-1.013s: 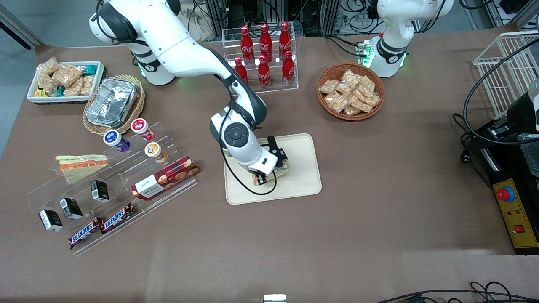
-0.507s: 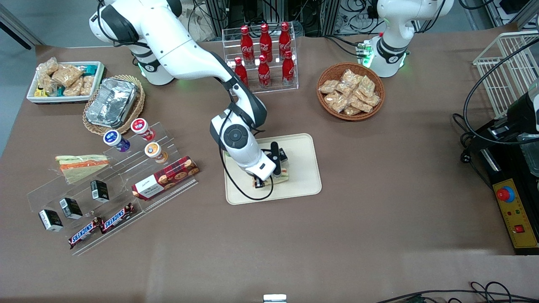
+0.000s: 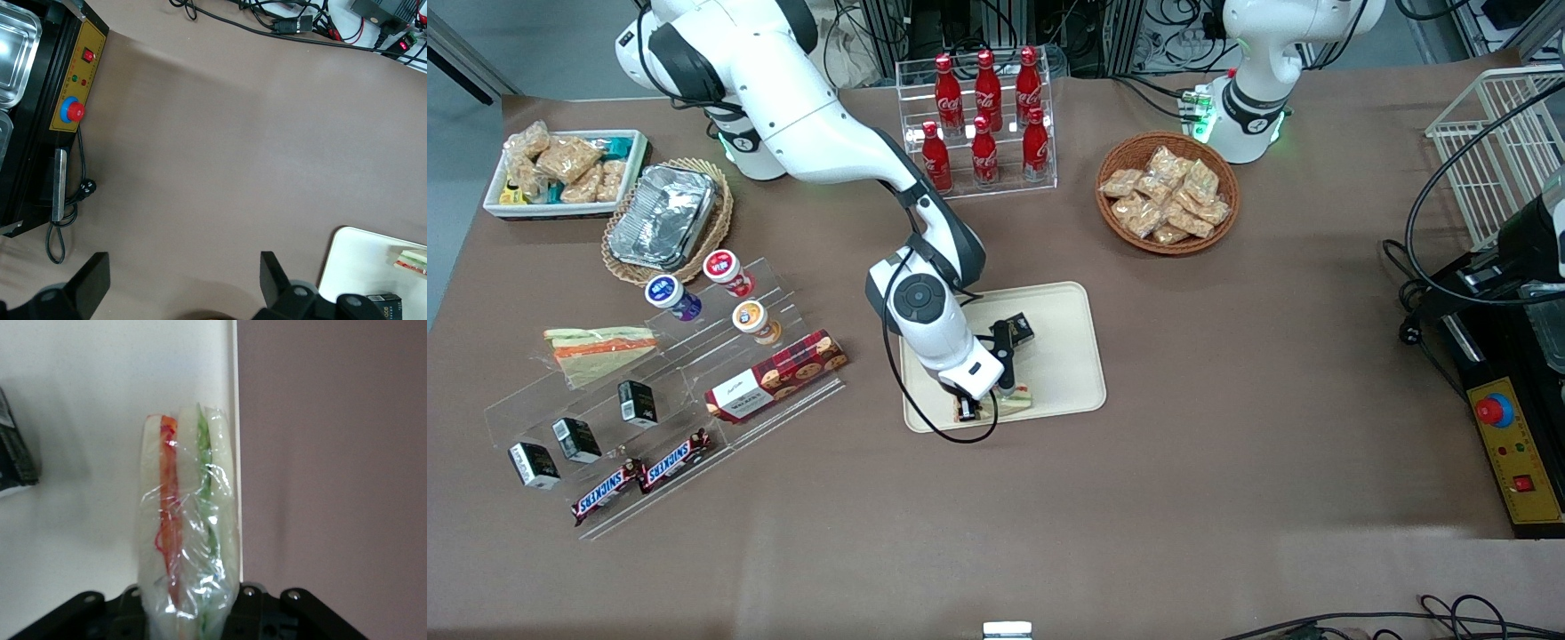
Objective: Place sandwich on tray
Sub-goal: 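Open the right gripper and withdraw it from the sandwich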
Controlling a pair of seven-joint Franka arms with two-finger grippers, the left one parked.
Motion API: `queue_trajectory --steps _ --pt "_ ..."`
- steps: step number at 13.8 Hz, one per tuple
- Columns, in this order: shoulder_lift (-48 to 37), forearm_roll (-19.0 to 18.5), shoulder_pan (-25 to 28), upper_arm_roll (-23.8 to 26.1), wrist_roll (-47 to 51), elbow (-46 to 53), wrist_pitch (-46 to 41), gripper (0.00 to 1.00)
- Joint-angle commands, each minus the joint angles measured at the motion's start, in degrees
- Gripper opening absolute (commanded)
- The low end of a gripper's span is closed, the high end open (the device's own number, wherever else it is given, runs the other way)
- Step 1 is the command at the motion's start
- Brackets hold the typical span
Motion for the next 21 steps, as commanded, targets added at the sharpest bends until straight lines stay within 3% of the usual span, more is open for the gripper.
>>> queue_trajectory --steps 1,5,9,12,19,21 --pt "0.94 -2.61 0.86 -0.75 0.63 1.29 0.31 0.99" --pt "-4.57 -2.43 0.34 -0.93 5.35 -2.83 -2.05 0.99" --pt "-15.11 -2.26 -1.94 -2.33 16.34 -4.16 -21.26 0.99" --pt "-21.63 -2.17 -8.69 -3.12 18.83 -2.93 -31.32 0.99" --pt "-32.71 -2.70 -26.37 -4.44 29.27 -2.93 -37.73 0.99" --pt "-34.65 -2.70 -31.37 -3.92 36.89 -3.11 -41.34 0.99"
